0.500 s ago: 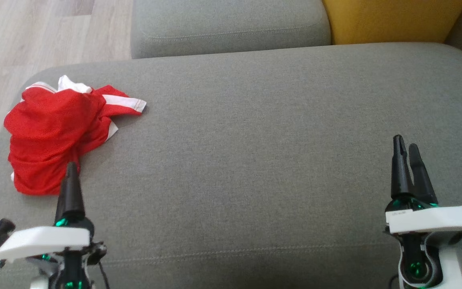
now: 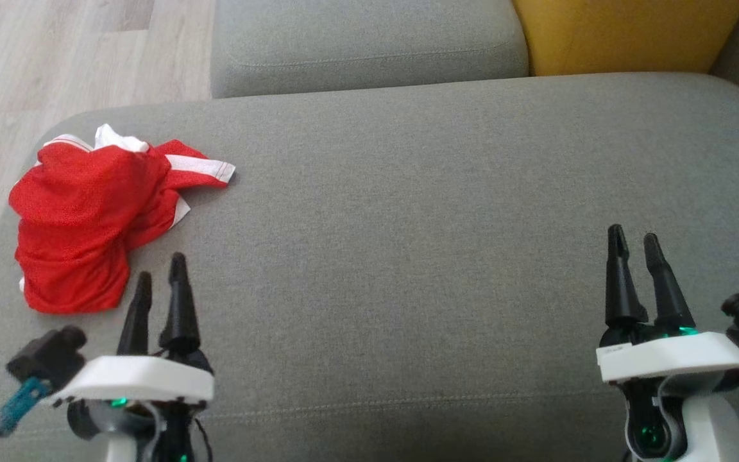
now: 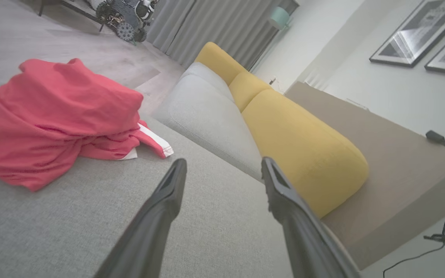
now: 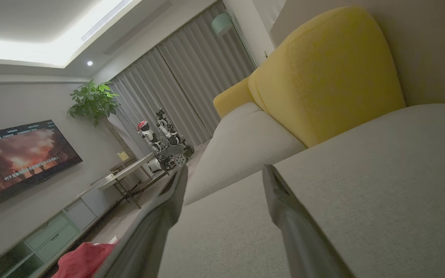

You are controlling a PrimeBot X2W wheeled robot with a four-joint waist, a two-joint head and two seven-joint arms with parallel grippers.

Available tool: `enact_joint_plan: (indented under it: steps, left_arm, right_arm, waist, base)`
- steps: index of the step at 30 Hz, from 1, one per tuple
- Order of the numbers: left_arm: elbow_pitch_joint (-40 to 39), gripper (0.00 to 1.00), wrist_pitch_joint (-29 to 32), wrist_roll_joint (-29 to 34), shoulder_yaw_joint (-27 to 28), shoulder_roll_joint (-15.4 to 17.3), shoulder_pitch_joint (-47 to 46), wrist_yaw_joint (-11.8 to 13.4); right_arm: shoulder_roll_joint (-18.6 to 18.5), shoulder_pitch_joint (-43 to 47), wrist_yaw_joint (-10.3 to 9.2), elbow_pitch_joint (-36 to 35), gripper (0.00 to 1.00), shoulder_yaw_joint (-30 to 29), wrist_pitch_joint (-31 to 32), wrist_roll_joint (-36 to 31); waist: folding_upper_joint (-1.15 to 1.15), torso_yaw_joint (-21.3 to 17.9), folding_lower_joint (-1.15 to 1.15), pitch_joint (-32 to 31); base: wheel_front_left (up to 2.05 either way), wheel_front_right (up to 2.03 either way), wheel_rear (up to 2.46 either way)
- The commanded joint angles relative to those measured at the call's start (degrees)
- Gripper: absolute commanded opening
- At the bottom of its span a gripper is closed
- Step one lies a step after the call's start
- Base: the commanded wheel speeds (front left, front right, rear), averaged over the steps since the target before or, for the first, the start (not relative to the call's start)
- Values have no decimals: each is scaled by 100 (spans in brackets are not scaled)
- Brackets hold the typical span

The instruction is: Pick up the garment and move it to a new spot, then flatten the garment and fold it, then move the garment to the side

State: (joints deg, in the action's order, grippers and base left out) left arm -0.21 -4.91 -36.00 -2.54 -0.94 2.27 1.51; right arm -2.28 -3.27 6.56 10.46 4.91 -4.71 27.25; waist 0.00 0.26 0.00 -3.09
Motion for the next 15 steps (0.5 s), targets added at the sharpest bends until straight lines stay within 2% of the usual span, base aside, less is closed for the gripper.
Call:
enact_joint_plan:
  steps: [1, 7, 15]
  left_arm:
    - [-275, 100, -69, 196, 43, 69, -169, 39]
    - [-219, 100, -184, 829, -329, 240, -159, 354]
    - [147, 100, -338, 1371, -755, 472, -113, 756]
  right_arm:
    - [15, -318, 56, -209, 100, 137, -90, -194]
    - [29, -284, 60, -178, 100, 287, -205, -649]
    - [26, -231, 66, -68, 100, 490, -358, -1142]
  waist:
    - [0, 1, 0, 5]
    - [0, -9, 0, 22]
    - [0, -35, 0, 5]
  base:
    - [0, 0, 0]
    - [0, 0, 0]
    - [0, 0, 0]
